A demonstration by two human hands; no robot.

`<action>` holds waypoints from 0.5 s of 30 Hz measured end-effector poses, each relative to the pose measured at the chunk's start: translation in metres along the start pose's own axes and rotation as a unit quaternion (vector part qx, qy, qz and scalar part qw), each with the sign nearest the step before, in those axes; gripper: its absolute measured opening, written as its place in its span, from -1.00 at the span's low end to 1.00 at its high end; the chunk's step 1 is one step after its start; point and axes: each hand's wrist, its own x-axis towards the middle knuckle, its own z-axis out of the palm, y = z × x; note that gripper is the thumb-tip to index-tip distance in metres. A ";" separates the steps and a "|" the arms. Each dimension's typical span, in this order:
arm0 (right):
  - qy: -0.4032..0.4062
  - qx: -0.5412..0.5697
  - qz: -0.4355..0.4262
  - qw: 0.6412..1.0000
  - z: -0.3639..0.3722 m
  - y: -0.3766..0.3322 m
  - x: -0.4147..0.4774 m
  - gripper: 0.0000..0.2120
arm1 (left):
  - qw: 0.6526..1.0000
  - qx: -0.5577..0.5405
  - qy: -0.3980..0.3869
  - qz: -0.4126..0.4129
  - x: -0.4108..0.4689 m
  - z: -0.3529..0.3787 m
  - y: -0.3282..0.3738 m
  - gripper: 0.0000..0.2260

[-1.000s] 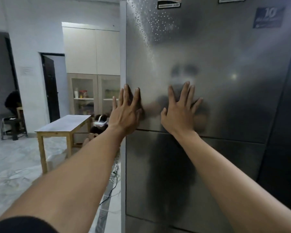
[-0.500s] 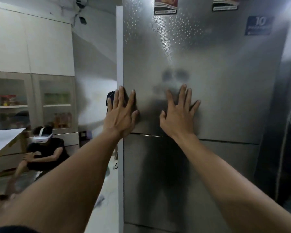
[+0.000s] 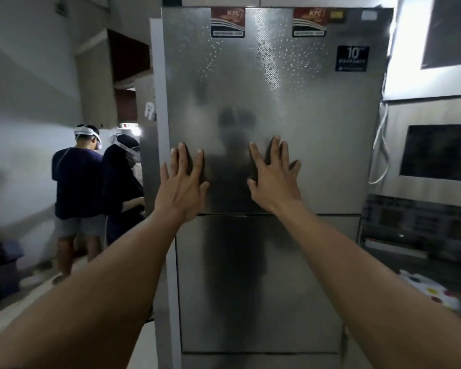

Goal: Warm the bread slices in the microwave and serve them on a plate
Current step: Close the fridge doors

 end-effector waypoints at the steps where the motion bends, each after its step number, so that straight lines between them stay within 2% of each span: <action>1: 0.000 -0.007 0.000 1.000 0.005 0.002 0.003 -0.21 | 1.000 -0.007 0.006 0.007 0.006 0.008 -0.003 -0.34; 8: 0.019 -0.067 0.020 0.997 0.038 0.008 0.022 -0.19 | 0.998 -0.037 0.008 0.045 0.036 0.056 -0.022 -0.34; 15: 0.020 -0.103 0.092 0.990 0.063 0.007 0.041 -0.16 | 0.992 -0.081 0.027 0.096 0.086 0.099 -0.035 -0.35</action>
